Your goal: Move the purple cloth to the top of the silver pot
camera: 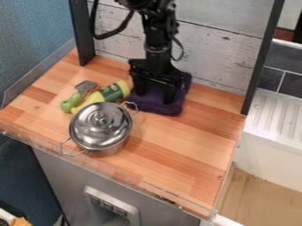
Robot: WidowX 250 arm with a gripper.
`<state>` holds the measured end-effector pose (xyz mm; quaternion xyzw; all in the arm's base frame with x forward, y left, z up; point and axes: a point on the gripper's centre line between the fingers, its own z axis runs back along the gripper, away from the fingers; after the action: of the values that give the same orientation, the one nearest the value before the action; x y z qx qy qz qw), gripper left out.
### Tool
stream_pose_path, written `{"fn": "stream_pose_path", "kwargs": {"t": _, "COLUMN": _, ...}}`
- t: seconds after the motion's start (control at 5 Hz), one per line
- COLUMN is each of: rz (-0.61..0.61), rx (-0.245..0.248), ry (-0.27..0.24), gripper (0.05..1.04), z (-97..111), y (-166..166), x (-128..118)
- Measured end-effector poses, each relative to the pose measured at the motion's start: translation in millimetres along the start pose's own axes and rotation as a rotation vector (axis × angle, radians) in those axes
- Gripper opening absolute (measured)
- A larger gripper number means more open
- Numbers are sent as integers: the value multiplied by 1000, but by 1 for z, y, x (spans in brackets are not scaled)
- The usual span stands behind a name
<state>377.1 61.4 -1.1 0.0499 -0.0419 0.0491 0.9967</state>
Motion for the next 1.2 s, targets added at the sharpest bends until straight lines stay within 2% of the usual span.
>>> {"fn": "stream_pose_path", "kwargs": {"t": 0.2, "rz": 41, "rx": 32, "ry": 14, "gripper": 1000, "z": -3, "y": 25, "x": 4}}
{"fn": "stream_pose_path", "kwargs": {"t": 0.8, "rz": 168, "rx": 67, "ry": 54, "gripper": 999, "z": -8, "y": 78, "x": 3}}
{"fn": "stream_pose_path", "kwargs": {"t": 1.0, "rz": 222, "rx": 69, "ry": 57, "gripper": 1001, "z": -9, "y": 94, "x": -4}}
{"fn": "stream_pose_path", "kwargs": {"t": 1.2, "rz": 211, "rx": 54, "ry": 59, "gripper": 1001, "z": -8, "y": 92, "x": -7}}
